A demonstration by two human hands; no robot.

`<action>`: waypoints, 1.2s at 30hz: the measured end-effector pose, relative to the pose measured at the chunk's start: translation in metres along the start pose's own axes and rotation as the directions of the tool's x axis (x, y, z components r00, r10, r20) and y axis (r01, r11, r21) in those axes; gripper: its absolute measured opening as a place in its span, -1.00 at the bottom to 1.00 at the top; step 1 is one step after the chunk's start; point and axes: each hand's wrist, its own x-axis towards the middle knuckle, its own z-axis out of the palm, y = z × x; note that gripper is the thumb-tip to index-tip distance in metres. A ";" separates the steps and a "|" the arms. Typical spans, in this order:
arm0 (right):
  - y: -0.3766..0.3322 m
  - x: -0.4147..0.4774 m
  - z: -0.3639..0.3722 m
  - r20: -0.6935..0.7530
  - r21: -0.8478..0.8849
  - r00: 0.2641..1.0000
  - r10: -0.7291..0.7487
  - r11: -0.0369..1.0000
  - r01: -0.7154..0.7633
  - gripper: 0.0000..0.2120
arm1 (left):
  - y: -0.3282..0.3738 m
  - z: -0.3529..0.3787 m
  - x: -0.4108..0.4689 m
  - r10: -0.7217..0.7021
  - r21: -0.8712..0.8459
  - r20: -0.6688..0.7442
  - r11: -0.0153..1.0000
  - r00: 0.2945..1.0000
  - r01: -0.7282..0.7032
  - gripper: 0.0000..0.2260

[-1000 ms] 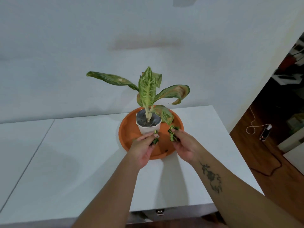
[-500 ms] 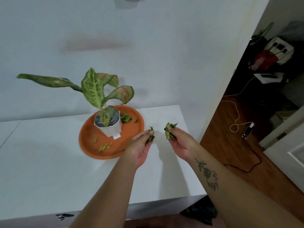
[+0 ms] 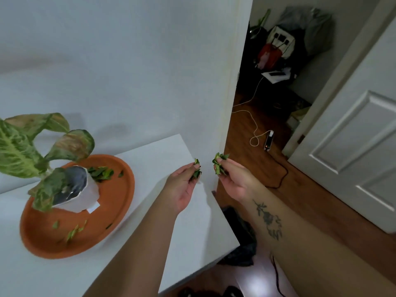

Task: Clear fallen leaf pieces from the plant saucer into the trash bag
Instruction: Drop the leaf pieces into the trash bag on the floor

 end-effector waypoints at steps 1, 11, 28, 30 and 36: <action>-0.004 0.001 -0.005 -0.010 -0.003 1.000 -0.008 1.000 0.008 -0.87 | -0.003 0.006 0.003 -0.010 0.009 0.005 1.000 1.000 0.010 -0.81; -0.058 0.013 -0.057 -0.048 -0.025 0.999 0.012 1.000 -0.013 -0.94 | -0.048 0.074 0.026 -0.015 -0.015 0.014 1.000 1.000 0.015 -0.84; -0.084 0.089 -0.170 -0.084 -0.229 0.977 0.195 0.951 -0.209 -0.93 | -0.175 0.119 0.074 -0.034 -0.262 -0.322 0.963 0.946 -0.055 -0.94; -0.071 0.100 -0.184 -0.103 -0.260 0.969 0.225 0.934 -0.245 -0.92 | -0.194 0.111 0.083 -0.063 -0.279 -0.375 0.959 0.925 -0.047 -0.93; -0.006 0.135 -0.248 -0.141 -0.304 0.923 0.357 0.872 -0.384 -0.86 | -0.273 0.061 0.118 -0.169 -0.280 -0.478 0.959 0.862 0.033 -0.77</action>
